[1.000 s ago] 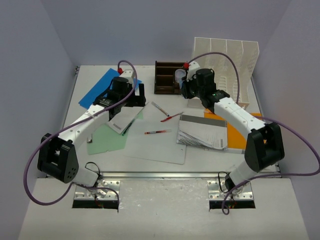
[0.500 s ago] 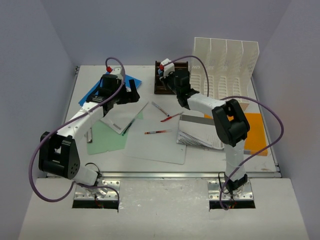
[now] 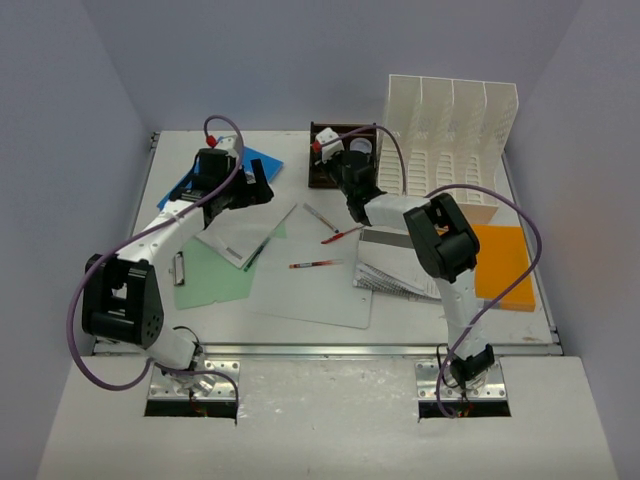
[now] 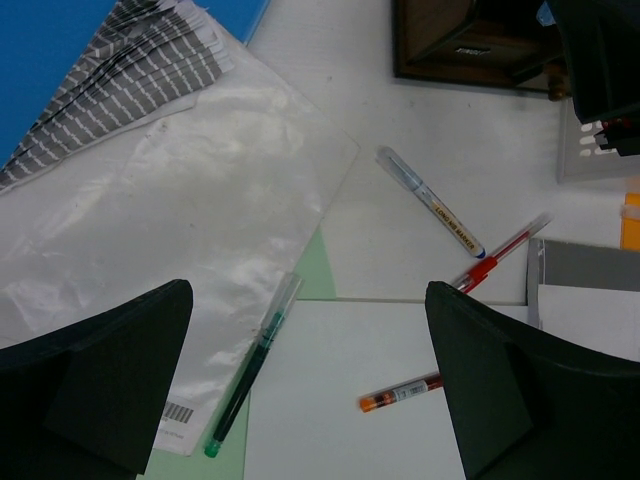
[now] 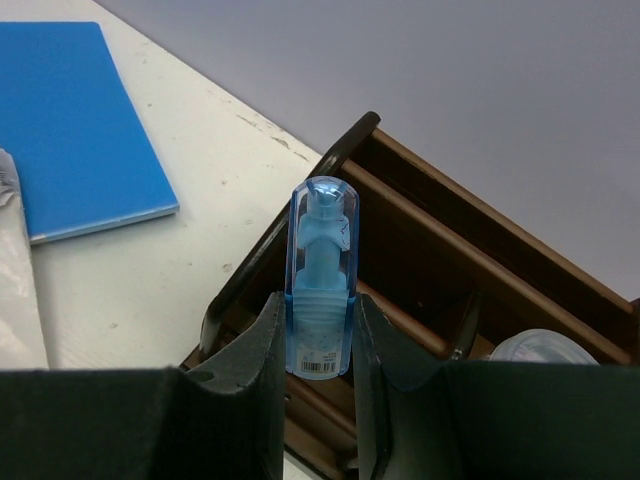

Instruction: Organize the desk

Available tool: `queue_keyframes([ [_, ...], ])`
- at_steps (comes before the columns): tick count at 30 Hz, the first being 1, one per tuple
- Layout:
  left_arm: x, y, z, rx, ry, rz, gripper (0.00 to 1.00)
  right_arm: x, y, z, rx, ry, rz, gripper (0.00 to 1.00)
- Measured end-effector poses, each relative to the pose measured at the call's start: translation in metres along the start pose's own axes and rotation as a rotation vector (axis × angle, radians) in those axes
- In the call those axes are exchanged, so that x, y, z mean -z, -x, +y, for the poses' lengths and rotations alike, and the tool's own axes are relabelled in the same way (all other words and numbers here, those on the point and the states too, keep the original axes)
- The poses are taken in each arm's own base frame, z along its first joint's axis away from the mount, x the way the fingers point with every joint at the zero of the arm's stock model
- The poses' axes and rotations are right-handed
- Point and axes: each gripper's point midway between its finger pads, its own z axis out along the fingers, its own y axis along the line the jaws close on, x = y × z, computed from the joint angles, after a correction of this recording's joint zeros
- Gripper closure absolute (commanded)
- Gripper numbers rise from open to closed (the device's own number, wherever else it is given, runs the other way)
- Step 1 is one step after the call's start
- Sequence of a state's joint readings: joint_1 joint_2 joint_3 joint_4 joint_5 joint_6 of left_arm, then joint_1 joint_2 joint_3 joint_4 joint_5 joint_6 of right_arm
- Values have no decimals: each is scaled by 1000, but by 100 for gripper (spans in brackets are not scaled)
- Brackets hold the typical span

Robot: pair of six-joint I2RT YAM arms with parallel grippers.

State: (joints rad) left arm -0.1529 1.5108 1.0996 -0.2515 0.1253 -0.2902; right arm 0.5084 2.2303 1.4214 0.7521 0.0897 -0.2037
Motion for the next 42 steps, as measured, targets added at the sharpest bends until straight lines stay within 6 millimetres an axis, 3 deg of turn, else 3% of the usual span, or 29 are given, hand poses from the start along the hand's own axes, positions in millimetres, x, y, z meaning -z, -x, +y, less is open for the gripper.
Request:
queue_keyframes([
  [9,-4,1,11,19,14,4,0,-13,-22,5,29,-16,-2,94],
  [15,-8,-1,17,28,20,14,0,-18,-38,9,42,-13,11,63],
  [18,-7,0,19,32,24,11,0,-19,-39,9,48,-14,10,41],
  [20,-7,1,20,33,26,10,0,-19,-38,9,56,-15,5,33],
  [27,-7,1,17,30,6,12,0,-5,-38,11,55,12,29,33],
  [30,-7,2,12,10,-24,9,0,12,-22,7,51,34,42,32],
  [38,5,-12,-31,-218,-288,22,8,85,89,-33,2,112,30,26],
  [40,5,-24,-47,-322,-337,45,10,106,102,-41,-30,149,63,25],
  [42,4,-44,-73,-447,-404,88,17,127,96,-47,-82,183,137,24],
])
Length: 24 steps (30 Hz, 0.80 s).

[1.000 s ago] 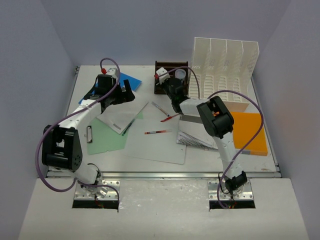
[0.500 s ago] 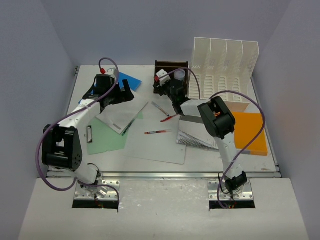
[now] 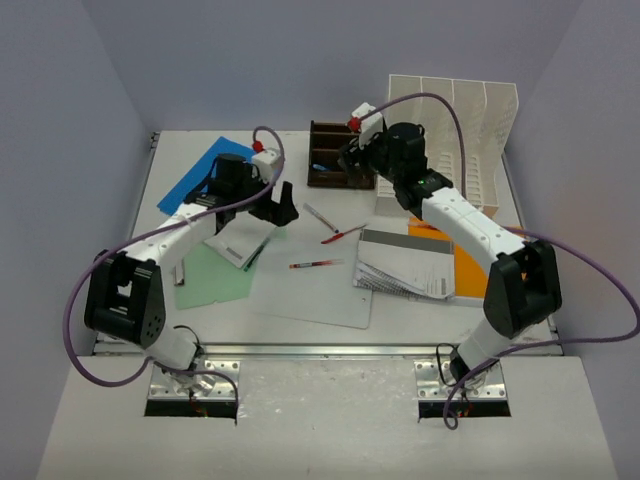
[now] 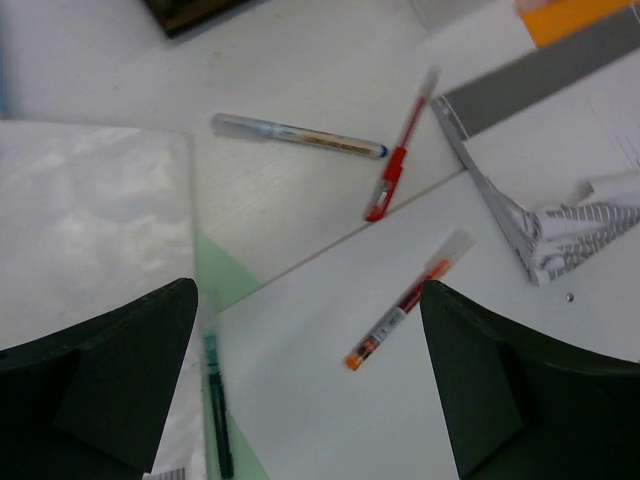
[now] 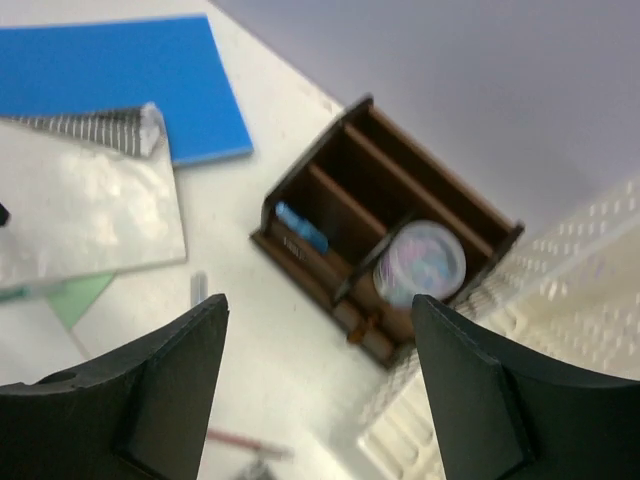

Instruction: Organize the desk

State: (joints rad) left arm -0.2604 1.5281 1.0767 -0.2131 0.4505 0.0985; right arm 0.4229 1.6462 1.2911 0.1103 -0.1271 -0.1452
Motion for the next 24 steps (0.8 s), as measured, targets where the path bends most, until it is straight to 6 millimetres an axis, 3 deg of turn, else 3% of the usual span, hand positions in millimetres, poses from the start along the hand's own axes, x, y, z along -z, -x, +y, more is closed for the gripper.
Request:
queue_keyframes([
  [2,-17,-14,-33,-118,-87,88,22,20,-22,-4,-113,43,93,24],
  [5,-50,-30,-68,-267,-193,224,31,57,-71,-22,-316,43,251,22],
  [9,-84,-45,-90,-393,-267,379,42,119,-138,-32,-544,-18,422,21],
  [11,-96,-50,-94,-429,-283,441,46,145,-156,-33,-627,-44,461,21],
  [17,-115,-74,-92,-477,-289,608,52,191,-168,-43,-746,-110,434,20],
  [24,-111,-104,-100,-533,-283,740,54,213,-181,-49,-824,-141,416,20],
])
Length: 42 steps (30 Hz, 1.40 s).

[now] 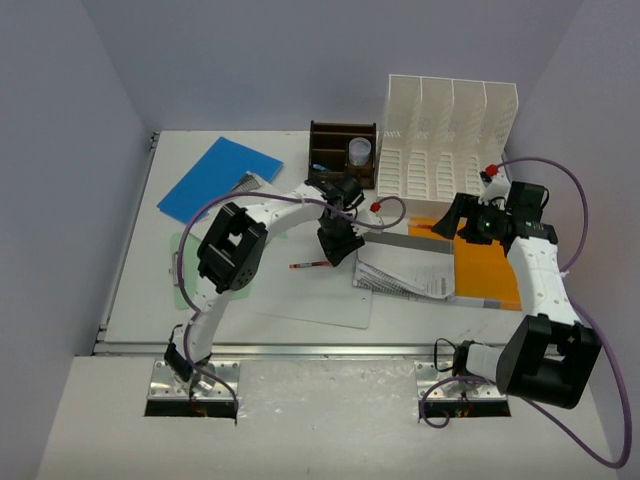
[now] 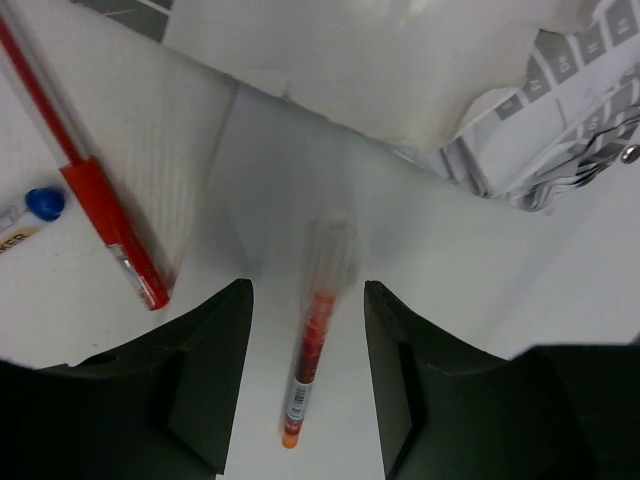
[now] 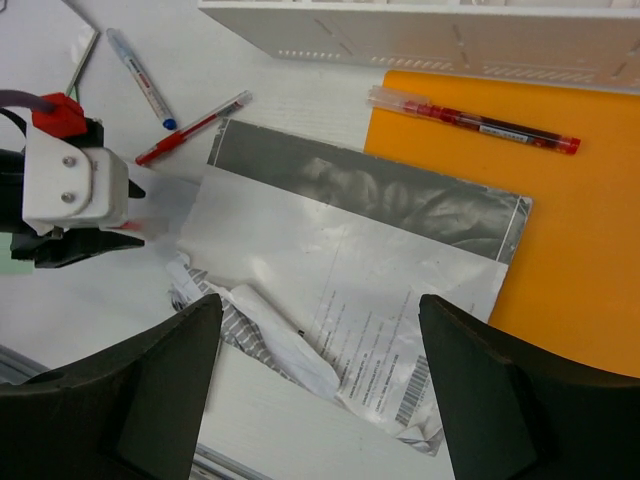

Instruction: Organize the desk

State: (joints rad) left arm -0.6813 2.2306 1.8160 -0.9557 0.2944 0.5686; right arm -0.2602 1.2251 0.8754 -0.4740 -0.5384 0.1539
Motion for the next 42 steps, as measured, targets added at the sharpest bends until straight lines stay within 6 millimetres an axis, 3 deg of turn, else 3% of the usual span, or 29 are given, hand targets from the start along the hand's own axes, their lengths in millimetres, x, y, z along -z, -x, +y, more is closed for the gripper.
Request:
queue_keyframes([
  [9,-8,1,-19,-44,-5,39,65,-1,-8,-2,-27,26,9,20],
  [13,-16,-1,-16,-45,18,61,76,-2,-9,-3,-29,28,7,20],
  [18,-21,-3,-11,-59,67,93,100,-2,-12,-5,-37,24,10,20],
  [24,-19,-2,-11,-64,94,102,100,-2,-12,-6,-38,25,6,20],
  [28,0,14,-16,-53,88,28,100,-1,-11,-4,-39,37,3,3],
  [30,22,33,-17,-39,104,-67,100,-1,-9,-2,-40,44,-3,1],
  [32,60,62,-9,-1,154,-237,100,-1,-7,-1,-35,50,-11,1],
  [35,151,101,18,67,280,-591,100,-2,-4,-1,-28,52,-22,1],
  [40,324,132,87,124,534,-1114,100,-2,-1,-2,-18,50,-35,1],
  [42,353,134,111,131,589,-1238,100,-3,1,-2,-13,49,-42,1],
])
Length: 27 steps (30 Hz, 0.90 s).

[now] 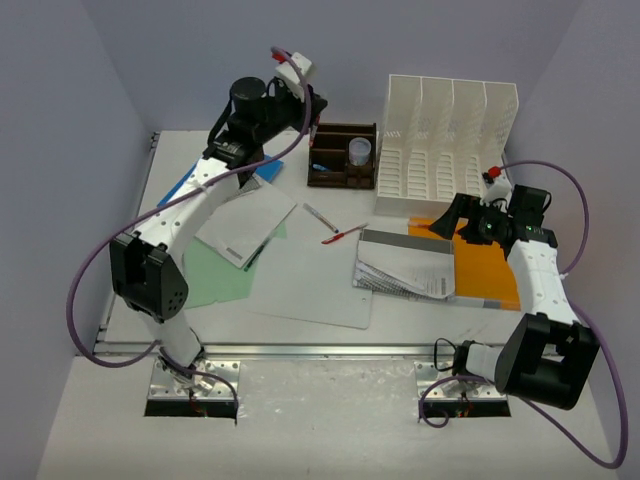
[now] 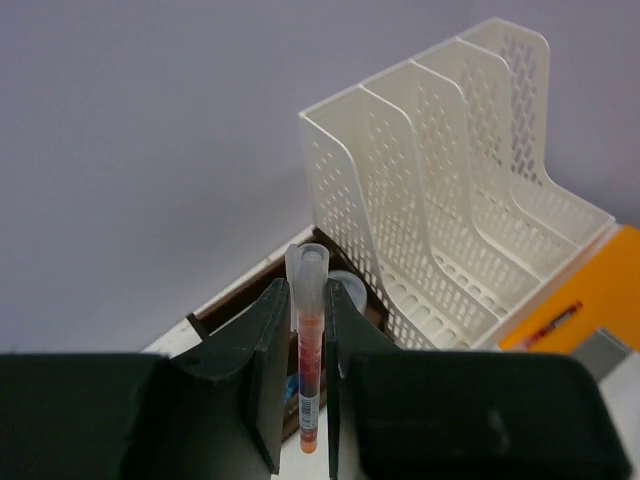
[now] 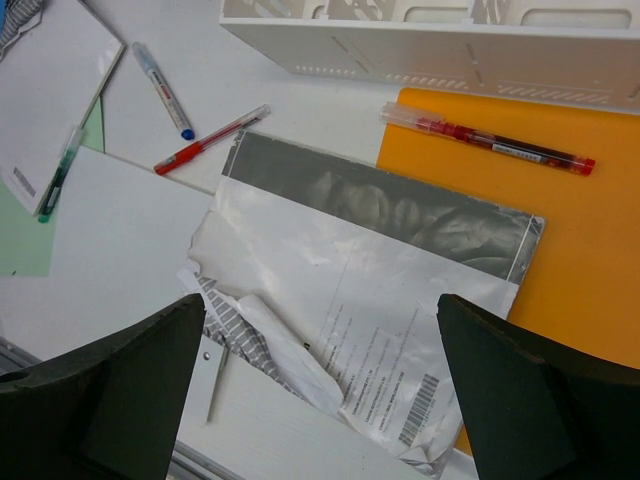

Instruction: Organize the desk

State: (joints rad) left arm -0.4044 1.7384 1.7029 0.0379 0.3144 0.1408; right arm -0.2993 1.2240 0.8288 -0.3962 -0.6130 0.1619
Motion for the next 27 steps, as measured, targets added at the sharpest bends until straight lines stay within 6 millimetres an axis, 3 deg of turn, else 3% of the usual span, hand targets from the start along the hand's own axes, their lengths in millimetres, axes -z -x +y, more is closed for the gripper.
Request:
queue_keyframes([
  [3,-20,-5,28,42,33,-96,100,0,0,-1,2,-3,-1,1],
  [8,-65,-81,48,103,40,-74,100,0,1,-2,6,-11,-3,1],
  [12,-82,-132,49,127,27,-28,100,-1,1,-3,7,-14,-4,1],
  [15,-88,-137,52,105,27,-52,100,-1,1,-3,7,-14,-5,1],
  [22,-100,-107,64,38,37,-188,100,-3,-2,-5,15,-11,-5,1],
  [27,-104,-103,68,21,39,-223,100,-5,-4,-6,27,-10,-4,1],
])
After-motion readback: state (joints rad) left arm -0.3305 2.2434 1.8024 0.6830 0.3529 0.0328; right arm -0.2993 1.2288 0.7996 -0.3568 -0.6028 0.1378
